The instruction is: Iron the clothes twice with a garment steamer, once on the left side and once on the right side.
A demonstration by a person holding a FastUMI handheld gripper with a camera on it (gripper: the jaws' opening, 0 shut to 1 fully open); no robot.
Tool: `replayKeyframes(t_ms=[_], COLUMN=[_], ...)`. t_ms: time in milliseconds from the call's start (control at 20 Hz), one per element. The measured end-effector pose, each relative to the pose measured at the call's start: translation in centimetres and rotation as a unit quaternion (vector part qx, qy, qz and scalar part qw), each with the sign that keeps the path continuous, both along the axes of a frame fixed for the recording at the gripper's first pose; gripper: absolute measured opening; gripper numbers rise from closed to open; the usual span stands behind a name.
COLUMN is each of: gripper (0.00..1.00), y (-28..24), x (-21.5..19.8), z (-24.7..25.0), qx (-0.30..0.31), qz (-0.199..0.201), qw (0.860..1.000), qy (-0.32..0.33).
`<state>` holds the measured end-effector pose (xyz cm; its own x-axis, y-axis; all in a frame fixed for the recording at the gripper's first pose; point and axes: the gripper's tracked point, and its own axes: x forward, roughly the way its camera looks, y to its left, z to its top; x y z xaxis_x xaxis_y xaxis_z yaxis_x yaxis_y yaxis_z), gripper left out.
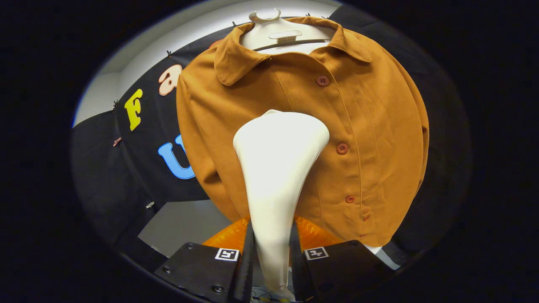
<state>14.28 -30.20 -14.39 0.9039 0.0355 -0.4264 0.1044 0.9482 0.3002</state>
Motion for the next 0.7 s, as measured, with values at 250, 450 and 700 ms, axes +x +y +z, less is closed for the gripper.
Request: replayKeyframes(t_ms=[250,450,700], gripper=[0.41,0.42,0.42], y=[0.2,-0.2,-0.2], x=[-0.5,-1.1,-2.1], z=[-3.1,-5.8,-9.8], qx=[0.008,0.002,0.007], qz=[0.015,0.021,0.025], qw=[0.999,0.998,0.994], qy=[0.029,0.062,0.106])
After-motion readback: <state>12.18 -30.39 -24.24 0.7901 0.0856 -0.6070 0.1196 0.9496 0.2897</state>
